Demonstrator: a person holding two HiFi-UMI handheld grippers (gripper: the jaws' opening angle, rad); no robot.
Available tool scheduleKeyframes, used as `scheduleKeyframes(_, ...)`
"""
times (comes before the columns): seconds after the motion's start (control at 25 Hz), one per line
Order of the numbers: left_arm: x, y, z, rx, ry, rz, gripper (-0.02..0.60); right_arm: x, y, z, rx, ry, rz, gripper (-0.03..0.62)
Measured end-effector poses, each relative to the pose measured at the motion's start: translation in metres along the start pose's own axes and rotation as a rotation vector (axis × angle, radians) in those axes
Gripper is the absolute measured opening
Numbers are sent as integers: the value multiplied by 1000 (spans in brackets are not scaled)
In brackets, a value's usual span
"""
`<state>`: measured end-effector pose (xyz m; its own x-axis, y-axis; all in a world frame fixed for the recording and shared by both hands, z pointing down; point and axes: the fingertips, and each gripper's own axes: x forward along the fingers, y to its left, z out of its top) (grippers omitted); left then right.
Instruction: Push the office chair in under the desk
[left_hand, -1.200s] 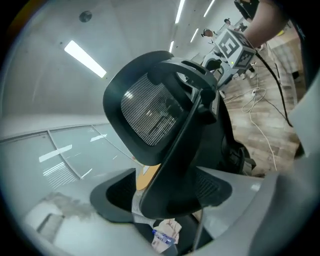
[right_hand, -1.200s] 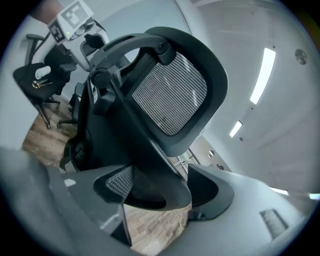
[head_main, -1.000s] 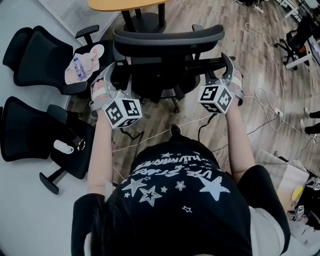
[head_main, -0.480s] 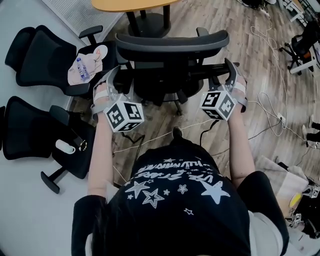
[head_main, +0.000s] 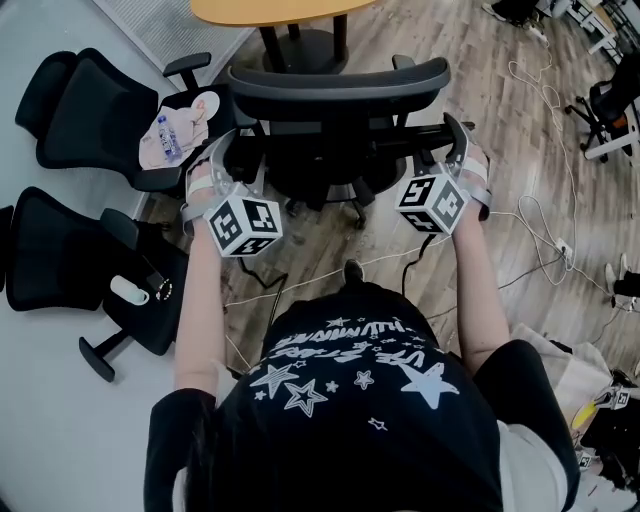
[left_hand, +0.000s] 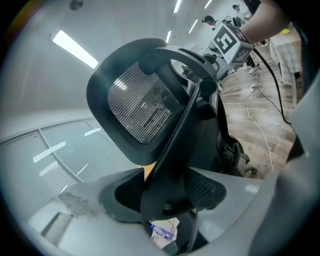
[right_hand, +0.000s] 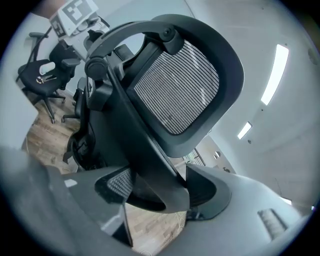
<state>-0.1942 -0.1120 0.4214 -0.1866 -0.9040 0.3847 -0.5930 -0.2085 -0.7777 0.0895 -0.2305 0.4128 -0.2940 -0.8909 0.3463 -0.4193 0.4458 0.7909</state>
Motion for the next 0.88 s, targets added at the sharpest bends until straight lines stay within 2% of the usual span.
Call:
scheduleKeyframes(0.28, 26, 9, 1, -17, -38, 27, 255, 35, -7, 7, -12, -13, 20, 310)
scheduleKeyframes(0.56, 56, 27, -3, -48, -10, 47, 256, 73, -13, 22, -30, -85, 29, 305)
scheduleKeyframes(0.88, 93, 48, -10, -58, -8, 58, 258, 115, -21, 41, -45, -108, 24, 302)
